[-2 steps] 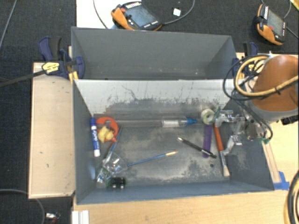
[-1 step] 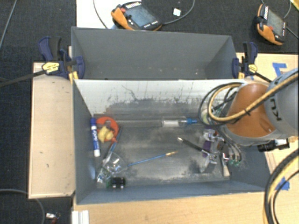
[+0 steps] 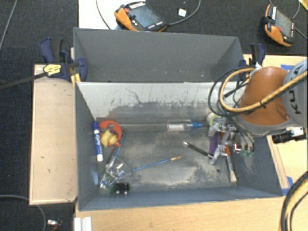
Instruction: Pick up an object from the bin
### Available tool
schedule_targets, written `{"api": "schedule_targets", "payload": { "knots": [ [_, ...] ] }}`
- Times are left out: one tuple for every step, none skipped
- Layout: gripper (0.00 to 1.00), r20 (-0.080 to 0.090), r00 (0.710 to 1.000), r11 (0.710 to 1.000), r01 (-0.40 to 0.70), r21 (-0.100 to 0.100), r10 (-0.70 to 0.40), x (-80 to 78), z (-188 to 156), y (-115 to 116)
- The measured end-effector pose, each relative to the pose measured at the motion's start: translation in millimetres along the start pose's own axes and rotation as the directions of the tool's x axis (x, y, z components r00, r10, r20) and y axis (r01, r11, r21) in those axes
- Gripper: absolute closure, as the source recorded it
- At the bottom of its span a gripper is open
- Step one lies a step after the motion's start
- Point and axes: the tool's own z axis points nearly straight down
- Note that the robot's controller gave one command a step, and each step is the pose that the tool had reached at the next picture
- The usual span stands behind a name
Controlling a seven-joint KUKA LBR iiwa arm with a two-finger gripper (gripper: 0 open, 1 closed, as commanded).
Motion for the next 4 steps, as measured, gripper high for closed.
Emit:
{"api": "schedule_targets", "payload": {
  "knots": [
    [0.0, -0.017, 0.977, 0.977, -0.214, 0.004, 0.214, 42.9, 34, -23],
    [0.0, 0.0, 0.996, 0.996, -0.093, 0.0, 0.093, 21.6, 64, -3],
    [1.0, -0.011, 0.941, 0.941, -0.338, 0.005, 0.338, 26.5, 64, -6],
    [1.0, -0.011, 0.942, 0.942, -0.337, 0.005, 0.337, 26.5, 64, -6]
  ]
}}
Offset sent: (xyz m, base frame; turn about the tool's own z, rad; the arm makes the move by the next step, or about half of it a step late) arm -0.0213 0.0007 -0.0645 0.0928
